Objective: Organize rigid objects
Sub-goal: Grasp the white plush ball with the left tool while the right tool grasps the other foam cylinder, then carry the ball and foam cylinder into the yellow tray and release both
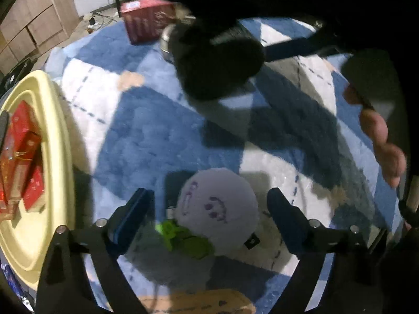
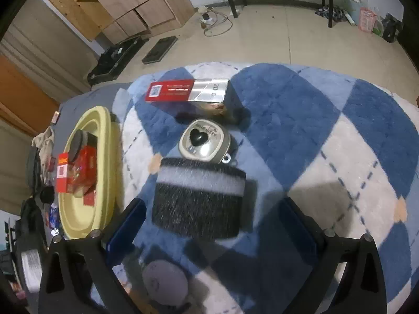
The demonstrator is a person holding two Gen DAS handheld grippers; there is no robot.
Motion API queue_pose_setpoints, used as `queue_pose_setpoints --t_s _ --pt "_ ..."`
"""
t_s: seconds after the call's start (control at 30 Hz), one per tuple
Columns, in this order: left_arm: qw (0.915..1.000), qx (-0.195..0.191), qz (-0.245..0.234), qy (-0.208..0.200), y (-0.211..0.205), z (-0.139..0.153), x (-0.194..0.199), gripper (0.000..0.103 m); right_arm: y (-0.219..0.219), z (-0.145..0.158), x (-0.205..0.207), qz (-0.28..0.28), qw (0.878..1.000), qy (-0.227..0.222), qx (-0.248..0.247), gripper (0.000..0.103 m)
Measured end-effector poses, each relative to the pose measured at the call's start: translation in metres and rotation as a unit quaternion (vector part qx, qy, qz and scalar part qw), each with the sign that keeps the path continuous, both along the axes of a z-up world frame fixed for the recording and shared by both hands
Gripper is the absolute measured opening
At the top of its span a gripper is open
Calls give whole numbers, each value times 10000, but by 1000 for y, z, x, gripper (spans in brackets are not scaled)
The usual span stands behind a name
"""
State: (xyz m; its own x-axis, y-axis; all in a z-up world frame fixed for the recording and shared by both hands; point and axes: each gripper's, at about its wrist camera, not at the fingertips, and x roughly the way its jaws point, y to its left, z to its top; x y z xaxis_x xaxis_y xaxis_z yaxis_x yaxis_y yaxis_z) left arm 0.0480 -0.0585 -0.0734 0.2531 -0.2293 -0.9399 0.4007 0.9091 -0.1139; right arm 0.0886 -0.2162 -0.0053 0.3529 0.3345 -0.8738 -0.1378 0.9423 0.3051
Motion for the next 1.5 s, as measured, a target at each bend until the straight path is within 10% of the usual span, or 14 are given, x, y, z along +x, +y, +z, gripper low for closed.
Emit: queue_pose_setpoints --t_s 0.23,0.63,0.8,1.17,1.5 --pt "9997 188 114 -87 -2 -5 5 55 4 -12 10 207 9991 50 367 71" --pt "9950 -99 528 -837 22 58 12 52 -46 46 -50 -176 9876 -1521 341 71" --pt "9790 -267 1342 -1509 67 94 24 52 -49 62 -83 -225 9768 -2129 67 71" --pt "9405 -949 2850 -1587 204 127 44 53 22 47 -102 224 9739 -2248 218 71" --pt "9212 -331 3558 -1539 285 105 42 53 139 44 -74 1284 9622 -2400 -20 71"
